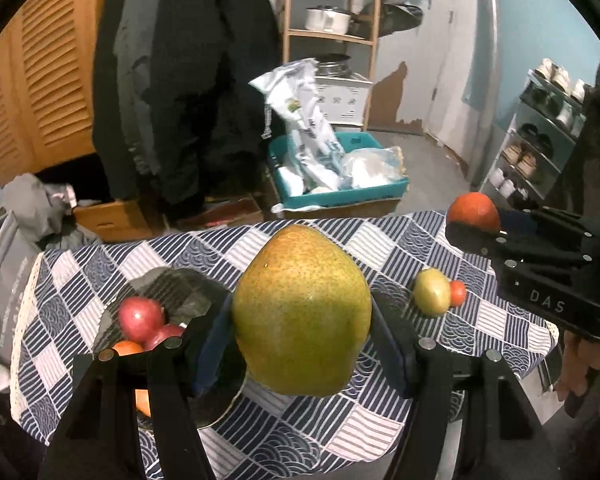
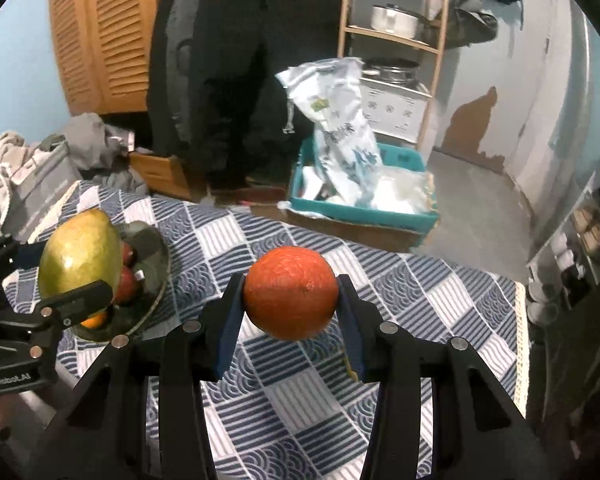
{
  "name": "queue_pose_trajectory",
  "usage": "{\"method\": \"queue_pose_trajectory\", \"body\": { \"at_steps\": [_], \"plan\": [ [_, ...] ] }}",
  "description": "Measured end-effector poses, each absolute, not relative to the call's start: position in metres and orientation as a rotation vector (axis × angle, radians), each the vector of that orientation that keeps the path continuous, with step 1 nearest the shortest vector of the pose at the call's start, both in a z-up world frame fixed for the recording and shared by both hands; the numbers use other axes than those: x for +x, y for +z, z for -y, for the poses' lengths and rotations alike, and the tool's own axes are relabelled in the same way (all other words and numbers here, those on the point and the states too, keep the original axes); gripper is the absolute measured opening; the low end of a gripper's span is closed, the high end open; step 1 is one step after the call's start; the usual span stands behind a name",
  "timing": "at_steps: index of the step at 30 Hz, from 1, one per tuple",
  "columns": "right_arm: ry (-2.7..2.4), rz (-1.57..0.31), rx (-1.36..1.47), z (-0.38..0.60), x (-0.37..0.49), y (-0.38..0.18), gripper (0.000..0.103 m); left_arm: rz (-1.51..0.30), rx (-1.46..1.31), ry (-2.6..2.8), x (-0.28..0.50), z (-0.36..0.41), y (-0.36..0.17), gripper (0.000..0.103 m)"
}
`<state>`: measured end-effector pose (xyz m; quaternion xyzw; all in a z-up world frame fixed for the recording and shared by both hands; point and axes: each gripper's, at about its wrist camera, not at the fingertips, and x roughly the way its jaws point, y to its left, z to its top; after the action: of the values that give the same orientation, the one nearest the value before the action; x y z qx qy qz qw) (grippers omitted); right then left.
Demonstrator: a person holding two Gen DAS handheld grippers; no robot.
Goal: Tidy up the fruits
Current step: 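Carry the pear with the left tool while the right tool carries the tangerine toward the bowl, then lower the pear into the bowl with the left tool while the right tool releases the tangerine there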
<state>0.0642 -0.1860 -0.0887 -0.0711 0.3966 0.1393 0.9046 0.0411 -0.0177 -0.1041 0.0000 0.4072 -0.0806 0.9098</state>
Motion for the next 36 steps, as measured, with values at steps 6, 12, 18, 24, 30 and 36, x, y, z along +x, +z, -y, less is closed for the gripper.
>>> {"method": "queue_pose_trajectory", "body": {
  "at_steps": [6,12,18,24,30,36],
  "plan": [
    [0.343,-0.831,-0.147,0.154,0.077,-0.094,0.044,-0.868,-0.033,-0.108,0.044,-0.012,-0.116,0.068],
    [0.377,-0.854,-0.158,0.125,0.091,-0.105,0.044,-0.892,-0.067,-0.062,0.046,-0.036,-0.127,0.068],
    [0.411,-0.879,-0.158,0.099,0.103,-0.116,0.044,-0.908,-0.081,-0.026,0.049,-0.051,-0.135,0.068],
    [0.465,-0.927,-0.133,0.074,0.117,-0.134,0.044,-0.952,-0.109,0.008,0.05,-0.067,-0.154,0.068],
    [0.512,-0.976,-0.127,0.051,0.126,-0.153,0.044,-1.007,-0.147,0.047,0.053,-0.084,-0.18,0.068],
    [0.545,-1.022,-0.163,0.029,0.128,-0.176,0.044,-1.073,-0.211,0.077,0.056,-0.103,-0.206,0.068]
  ]
}}
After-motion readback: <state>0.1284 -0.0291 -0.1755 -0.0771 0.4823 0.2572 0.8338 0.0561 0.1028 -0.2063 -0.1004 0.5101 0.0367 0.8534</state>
